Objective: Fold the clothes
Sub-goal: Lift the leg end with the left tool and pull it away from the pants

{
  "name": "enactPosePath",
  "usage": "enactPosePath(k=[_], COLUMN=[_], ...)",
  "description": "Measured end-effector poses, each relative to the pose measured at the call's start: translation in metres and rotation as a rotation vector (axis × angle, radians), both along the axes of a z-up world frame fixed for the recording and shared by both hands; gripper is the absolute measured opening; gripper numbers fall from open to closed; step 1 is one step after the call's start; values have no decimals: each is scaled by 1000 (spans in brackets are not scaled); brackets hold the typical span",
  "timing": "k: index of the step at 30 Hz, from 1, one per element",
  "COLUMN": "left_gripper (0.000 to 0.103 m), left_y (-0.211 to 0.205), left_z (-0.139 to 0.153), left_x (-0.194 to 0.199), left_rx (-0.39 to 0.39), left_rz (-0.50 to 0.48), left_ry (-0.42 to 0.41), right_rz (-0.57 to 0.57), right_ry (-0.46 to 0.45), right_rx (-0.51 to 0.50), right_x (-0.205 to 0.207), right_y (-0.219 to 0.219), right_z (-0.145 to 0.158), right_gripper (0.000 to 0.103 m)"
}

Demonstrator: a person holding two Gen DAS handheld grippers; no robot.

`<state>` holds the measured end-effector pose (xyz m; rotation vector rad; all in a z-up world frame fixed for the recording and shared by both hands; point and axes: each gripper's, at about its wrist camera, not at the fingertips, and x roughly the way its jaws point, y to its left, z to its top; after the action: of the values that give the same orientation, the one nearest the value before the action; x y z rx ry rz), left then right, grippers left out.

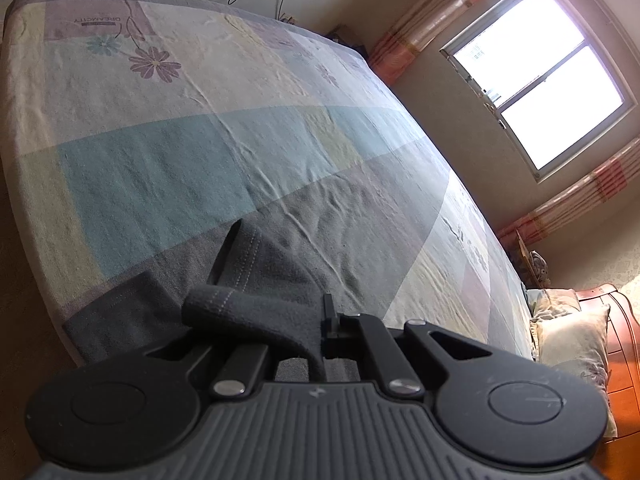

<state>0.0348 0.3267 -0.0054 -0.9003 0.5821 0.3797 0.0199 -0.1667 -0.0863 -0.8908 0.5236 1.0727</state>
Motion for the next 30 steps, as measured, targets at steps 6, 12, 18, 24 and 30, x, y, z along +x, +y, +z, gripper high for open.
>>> enactPosePath(k=[6, 12, 18, 24, 30], left_gripper=[2, 2, 2, 2, 3], left_y=[6, 13, 26, 29, 23], left_z=[-5, -28, -71, -91, -100], left_x=[-8, -17, -22, -30, -46], left_rx=[-12, -46, -101, -4, 136], left_rz=[16, 39, 67, 59, 18], left_ry=[-5, 16, 59, 30, -122], right_rz=[-16, -47, -70, -96, -121], right_ry=[59, 136, 199, 177, 159], right_rx=[64, 104, 74, 62, 48], right_x=[7, 21, 25, 18, 19], right_y=[-14, -27, -28, -29, -31], right_z=[24, 42, 33, 39, 48], right_gripper=[2, 2, 3, 5, 6])
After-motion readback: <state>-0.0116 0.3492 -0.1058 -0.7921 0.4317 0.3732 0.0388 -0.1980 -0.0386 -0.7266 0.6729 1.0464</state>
